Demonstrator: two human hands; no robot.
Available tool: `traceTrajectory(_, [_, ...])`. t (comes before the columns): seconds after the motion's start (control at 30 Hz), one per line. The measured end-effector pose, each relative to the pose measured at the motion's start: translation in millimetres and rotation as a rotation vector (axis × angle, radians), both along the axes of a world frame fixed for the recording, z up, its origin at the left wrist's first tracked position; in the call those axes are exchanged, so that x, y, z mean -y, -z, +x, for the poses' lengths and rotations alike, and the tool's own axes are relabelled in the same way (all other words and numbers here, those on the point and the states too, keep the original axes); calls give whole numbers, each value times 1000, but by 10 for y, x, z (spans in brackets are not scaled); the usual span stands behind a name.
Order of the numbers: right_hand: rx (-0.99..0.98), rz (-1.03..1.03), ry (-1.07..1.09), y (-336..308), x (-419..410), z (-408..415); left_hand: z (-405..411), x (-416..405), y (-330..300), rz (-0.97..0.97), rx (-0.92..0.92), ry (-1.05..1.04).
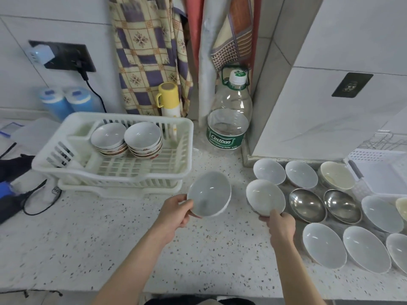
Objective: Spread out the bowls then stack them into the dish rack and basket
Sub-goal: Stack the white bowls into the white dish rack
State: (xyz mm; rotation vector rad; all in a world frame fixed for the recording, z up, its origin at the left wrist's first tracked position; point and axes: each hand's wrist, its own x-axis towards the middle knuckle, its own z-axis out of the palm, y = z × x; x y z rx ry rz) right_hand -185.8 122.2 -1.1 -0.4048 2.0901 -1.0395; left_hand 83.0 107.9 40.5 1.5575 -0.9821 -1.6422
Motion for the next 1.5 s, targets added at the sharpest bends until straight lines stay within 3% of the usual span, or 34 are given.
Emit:
traceTrajectory(0.2, [26,-272,40,-539,254,721,722,221,-337,-143,-66,-94])
traceTrajectory(0.37, [62,-421,-121,-966,566,1471,1519,444,-528,-248,-104,-295])
traceTrajectory(0.57, [135,-240,-462,-1067,920,2340,2495,635,-631,-323,39,-493])
traceTrajectory(0.77, [147,-18,-680,-999,1192,2972,2949,849,-565,-312,37,-572])
traceTrajectory(1.1, [50,104,-775,-801,1601,3389,3004,1133,-407,-272,-12,-568])
traceTrajectory(1.5, [69,235,-808,-627,1744,3478,3026,1219,-282,-277,8,-527])
